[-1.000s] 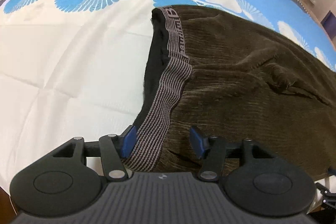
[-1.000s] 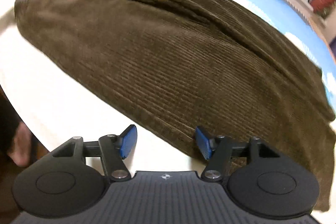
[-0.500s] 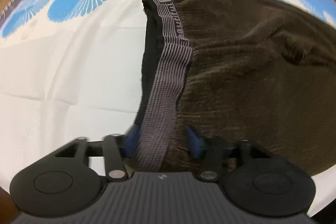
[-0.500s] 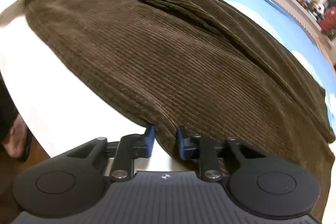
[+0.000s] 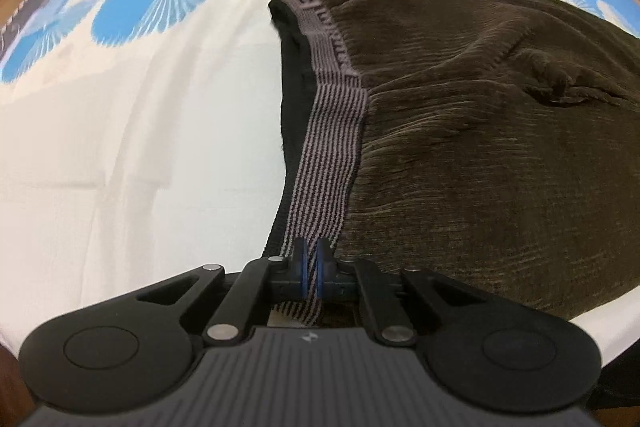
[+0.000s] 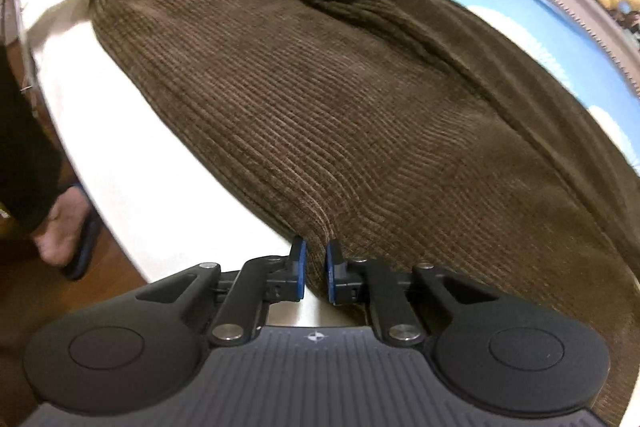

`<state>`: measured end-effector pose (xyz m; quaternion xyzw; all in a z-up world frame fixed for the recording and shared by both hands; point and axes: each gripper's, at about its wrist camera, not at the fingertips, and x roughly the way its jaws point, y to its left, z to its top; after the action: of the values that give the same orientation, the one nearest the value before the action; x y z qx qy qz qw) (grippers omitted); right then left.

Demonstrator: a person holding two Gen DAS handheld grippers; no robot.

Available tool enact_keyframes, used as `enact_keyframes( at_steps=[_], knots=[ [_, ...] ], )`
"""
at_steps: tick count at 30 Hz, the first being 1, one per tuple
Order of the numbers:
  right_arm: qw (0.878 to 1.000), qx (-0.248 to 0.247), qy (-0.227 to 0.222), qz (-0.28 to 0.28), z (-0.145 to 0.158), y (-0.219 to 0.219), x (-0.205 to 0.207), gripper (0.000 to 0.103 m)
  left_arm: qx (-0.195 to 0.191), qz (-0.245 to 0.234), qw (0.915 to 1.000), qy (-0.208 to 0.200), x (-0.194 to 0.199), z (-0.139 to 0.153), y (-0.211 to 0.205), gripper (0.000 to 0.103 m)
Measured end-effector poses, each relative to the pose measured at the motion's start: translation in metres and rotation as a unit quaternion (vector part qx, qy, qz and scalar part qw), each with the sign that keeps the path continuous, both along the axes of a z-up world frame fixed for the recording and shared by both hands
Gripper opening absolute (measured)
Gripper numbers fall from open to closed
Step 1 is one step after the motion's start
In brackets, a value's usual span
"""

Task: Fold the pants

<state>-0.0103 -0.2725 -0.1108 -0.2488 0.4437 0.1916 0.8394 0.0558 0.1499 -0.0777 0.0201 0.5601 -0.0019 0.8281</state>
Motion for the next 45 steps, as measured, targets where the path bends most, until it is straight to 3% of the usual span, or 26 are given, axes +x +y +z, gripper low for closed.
enact_keyframes(
  at_steps=[4,7,9,13,16,18,20,24,26,29,31,33,35,37,39,42,45],
  knots=[
    [1.000,0.006,0.011,-0.009,0.001,-0.004,0.003,0.015,0.012,-0.005,0.9998,0.014,0.002,0.004,-0.006,0.009],
    [0.998,0.048,0.010,-0.045,0.013,-0.016,0.013,0.023,-0.009,0.005,0.9994,-0.033,0.000,0.024,-0.004,0.011],
    [0.993,0.086,0.007,-0.078,0.024,-0.029,0.019,0.034,-0.034,0.007,0.9978,-0.057,0.000,0.033,-0.004,0.012],
    [0.975,0.156,-0.011,-0.157,0.043,-0.061,0.027,0.035,-0.050,-0.038,0.9964,-0.058,0.003,0.030,-0.022,0.012],
    [0.948,0.213,-0.026,-0.237,0.054,-0.094,0.035,0.038,-0.029,-0.084,0.9958,-0.023,0.007,0.014,-0.041,0.012],
    [0.930,0.213,-0.038,-0.296,0.050,-0.111,0.038,0.045,-0.003,-0.099,0.9948,0.025,0.006,-0.006,-0.048,0.014],
    [0.911,0.194,-0.036,-0.363,0.041,-0.128,0.041,0.046,0.022,-0.099,0.9924,0.070,0.006,-0.024,-0.047,0.014],
    [0.858,0.149,0.008,-0.491,0.012,-0.167,0.045,0.046,0.018,-0.086,0.9934,0.073,0.011,-0.021,-0.048,0.013],
    [0.841,0.164,0.014,-0.516,0.005,-0.178,0.041,0.046,0.017,-0.089,0.9945,0.051,0.011,-0.013,-0.050,0.014],
    [0.837,0.167,0.002,-0.521,0.009,-0.182,0.037,0.046,-0.007,-0.082,0.9962,0.029,0.018,-0.006,-0.046,0.016],
    [0.830,0.163,0.001,-0.534,0.008,-0.184,0.036,0.046,-0.004,-0.064,0.9966,0.051,0.022,-0.014,-0.040,0.017],
    [0.830,0.150,0.005,-0.537,0.006,-0.184,0.036,0.046,0.004,-0.056,0.9959,0.071,0.024,-0.021,-0.039,0.017],
    [0.839,0.130,0.004,-0.528,0.006,-0.179,0.037,0.046,0.008,-0.058,0.9966,0.059,0.026,-0.015,-0.042,0.018],
    [0.842,0.132,-0.007,-0.523,0.011,-0.175,0.034,0.046,0.011,-0.056,0.9980,0.028,0.026,-0.004,-0.044,0.027],
    [0.846,0.155,-0.040,-0.509,0.026,-0.170,0.030,0.046,0.004,-0.045,0.9990,-0.005,0.023,0.009,-0.046,0.050],
    [0.865,0.171,-0.109,-0.458,0.059,-0.154,0.023,0.047,-0.017,-0.013,0.9985,-0.050,0.027,0.029,-0.042,0.056],
    [0.887,0.178,-0.155,-0.396,0.092,-0.134,0.021,0.047,-0.035,0.015,0.9969,-0.070,0.031,0.040,-0.040,0.057]
  ],
)
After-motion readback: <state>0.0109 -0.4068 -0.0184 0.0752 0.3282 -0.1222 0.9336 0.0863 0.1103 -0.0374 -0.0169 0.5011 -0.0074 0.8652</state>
